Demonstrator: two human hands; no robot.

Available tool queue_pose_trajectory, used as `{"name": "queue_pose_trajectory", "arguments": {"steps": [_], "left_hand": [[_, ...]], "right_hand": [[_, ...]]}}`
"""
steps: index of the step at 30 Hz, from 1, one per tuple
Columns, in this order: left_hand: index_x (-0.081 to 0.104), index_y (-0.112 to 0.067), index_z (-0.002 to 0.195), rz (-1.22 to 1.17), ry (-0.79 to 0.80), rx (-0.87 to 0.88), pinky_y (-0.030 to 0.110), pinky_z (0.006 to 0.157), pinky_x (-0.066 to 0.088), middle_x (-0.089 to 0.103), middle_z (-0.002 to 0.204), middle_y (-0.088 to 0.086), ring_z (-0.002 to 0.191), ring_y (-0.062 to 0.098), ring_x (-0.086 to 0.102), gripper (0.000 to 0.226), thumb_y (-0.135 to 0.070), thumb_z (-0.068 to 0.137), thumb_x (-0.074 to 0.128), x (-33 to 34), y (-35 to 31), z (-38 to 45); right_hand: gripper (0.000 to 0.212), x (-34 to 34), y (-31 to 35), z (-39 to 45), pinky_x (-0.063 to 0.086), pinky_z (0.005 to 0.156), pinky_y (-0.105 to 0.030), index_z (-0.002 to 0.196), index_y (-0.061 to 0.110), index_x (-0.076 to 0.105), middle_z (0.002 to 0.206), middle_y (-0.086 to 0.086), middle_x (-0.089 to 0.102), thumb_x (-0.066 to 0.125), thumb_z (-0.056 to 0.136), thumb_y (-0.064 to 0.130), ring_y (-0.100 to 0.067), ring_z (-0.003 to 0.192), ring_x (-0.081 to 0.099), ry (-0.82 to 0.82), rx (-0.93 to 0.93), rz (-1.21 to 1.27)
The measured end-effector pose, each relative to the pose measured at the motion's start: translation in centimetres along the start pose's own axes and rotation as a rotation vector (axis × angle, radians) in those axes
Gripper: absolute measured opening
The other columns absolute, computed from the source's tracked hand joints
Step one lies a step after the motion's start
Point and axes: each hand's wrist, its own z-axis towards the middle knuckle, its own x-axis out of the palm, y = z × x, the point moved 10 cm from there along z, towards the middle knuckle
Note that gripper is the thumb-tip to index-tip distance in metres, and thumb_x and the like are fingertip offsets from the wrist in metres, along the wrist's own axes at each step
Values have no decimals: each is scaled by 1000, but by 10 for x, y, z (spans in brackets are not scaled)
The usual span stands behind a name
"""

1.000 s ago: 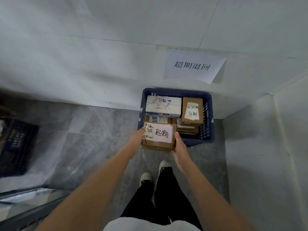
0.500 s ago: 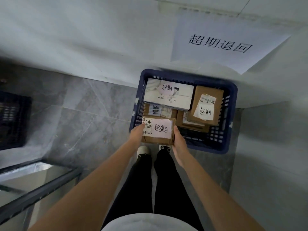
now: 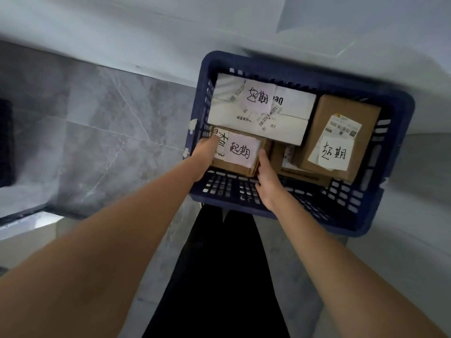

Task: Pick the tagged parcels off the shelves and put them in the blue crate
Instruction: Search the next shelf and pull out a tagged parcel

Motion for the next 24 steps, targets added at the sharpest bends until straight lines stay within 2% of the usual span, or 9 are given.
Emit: {"name": "queue_pose_trajectory", "arguments": {"steps": [2, 6, 8, 11, 13, 17, 21, 22, 24], "left_hand": [[45, -15, 134, 17, 12, -17, 29, 79, 36, 55, 105, 0, 84, 12, 49, 45, -41, 98, 40, 5, 4, 12], [38, -16, 141, 14, 9, -51, 38, 103, 37, 51, 129, 7, 119, 27, 49, 52, -44, 96, 42, 9, 10, 32], [44, -18, 133, -15, 21, -65, 39, 104, 39, 58, 123, 6, 116, 28, 54, 44, -43, 97, 41, 11, 12, 41], [51, -20, 115, -69, 29, -66, 36, 91, 47, 65, 97, 1, 96, 22, 62, 28, -39, 98, 39, 11, 10, 49], [54, -19, 109, -95, 39, -61, 34, 84, 51, 66, 93, 2, 88, 21, 64, 25, -36, 99, 39, 12, 9, 51], [49, -16, 123, -112, 28, -63, 40, 100, 47, 65, 102, 5, 101, 25, 61, 31, -32, 100, 38, 13, 13, 51], [41, -15, 133, -77, 20, -30, 34, 89, 44, 65, 103, 5, 86, 18, 59, 38, -32, 99, 40, 12, 14, 47], [39, -16, 135, -46, 21, -10, 35, 91, 43, 63, 114, 7, 91, 19, 58, 41, -33, 99, 41, 13, 14, 46], [31, -19, 144, 29, 9, 32, 41, 103, 38, 50, 138, 8, 117, 26, 51, 52, -37, 97, 43, 14, 14, 44]], "right_hand": [[63, -1, -2, 12, 15, 116, -40, 149, 31, 30, 156, 1, 31, 24, 96, 65, -21, 144, 24, 30, 16, 1], [70, 5, -7, 31, 10, 118, -45, 153, 35, 19, 160, 2, 20, 21, 92, 71, -22, 148, 15, 73, 52, -3], [72, 10, -7, 40, 8, 118, -45, 152, 35, 20, 161, 3, 19, 20, 91, 73, -21, 148, 13, 93, 56, 5], [73, 16, -8, 50, 8, 118, -44, 152, 34, 23, 161, 2, 20, 21, 90, 74, -21, 148, 13, 111, 62, 13], [74, 17, -10, 53, 7, 118, -45, 151, 34, 25, 161, 0, 21, 22, 90, 74, -22, 148, 12, 105, 70, 9], [76, 18, -12, 54, 6, 118, -48, 151, 33, 25, 161, -1, 18, 21, 89, 76, -23, 149, 10, 106, 76, -12], [76, 19, -9, 52, 8, 118, -48, 151, 32, 26, 161, -2, 19, 22, 89, 75, -23, 149, 12, 94, 65, -7], [75, 19, -9, 51, 8, 118, -48, 151, 33, 27, 161, -2, 20, 22, 89, 75, -23, 148, 13, 82, 66, -4], [72, 19, -8, 51, 8, 118, -47, 148, 33, 32, 159, -2, 24, 23, 90, 74, -23, 148, 16, 62, 67, -4]]}}
